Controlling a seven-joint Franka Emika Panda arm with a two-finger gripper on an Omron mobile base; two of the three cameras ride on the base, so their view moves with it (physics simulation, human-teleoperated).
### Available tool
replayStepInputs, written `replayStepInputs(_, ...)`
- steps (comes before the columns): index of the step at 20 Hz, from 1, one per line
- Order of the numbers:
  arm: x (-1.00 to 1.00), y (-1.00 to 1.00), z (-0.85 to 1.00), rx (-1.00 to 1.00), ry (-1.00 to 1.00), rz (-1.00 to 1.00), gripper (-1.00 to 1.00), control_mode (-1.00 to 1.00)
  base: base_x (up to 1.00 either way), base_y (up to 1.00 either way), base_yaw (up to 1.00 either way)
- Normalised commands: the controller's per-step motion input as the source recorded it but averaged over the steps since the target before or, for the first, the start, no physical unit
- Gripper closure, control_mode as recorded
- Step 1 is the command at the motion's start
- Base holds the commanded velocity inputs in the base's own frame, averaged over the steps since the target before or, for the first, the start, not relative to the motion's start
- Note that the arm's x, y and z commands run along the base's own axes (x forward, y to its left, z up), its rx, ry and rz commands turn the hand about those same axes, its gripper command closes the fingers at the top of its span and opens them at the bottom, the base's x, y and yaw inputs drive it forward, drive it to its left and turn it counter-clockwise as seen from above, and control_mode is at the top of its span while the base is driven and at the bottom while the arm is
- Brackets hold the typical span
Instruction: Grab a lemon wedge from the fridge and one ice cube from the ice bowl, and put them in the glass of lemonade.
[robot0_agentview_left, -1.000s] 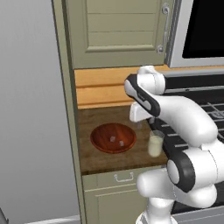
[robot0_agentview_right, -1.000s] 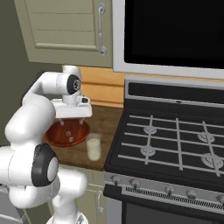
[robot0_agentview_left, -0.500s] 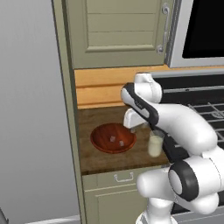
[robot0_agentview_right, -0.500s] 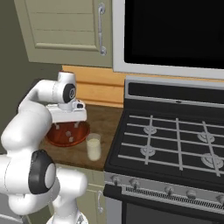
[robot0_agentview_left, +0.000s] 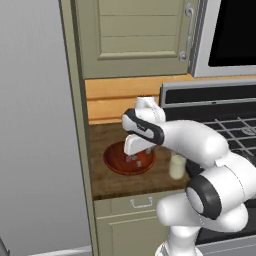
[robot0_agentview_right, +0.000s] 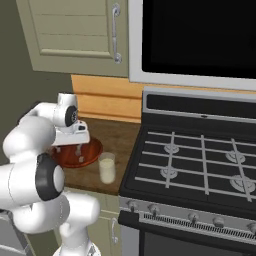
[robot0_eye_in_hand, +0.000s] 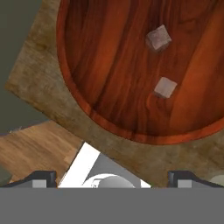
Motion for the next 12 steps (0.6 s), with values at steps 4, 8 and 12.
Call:
replayStepInputs(4, 0.57, 0.28, -0.46, -0.03, 0.0, 0.0, -1.0, -1.0, 0.0, 0.0, 0.0)
replayStepInputs(8, 0.49, 0.07, -0.29, -0.05, 0.0, 0.0, -1.0, -1.0, 0.0, 0.0, 0.0)
replayStepInputs(12, 0.36, 0.03, -0.38, -0.04, 0.0, 0.0, -1.0, -1.0, 0.0, 0.0, 0.0)
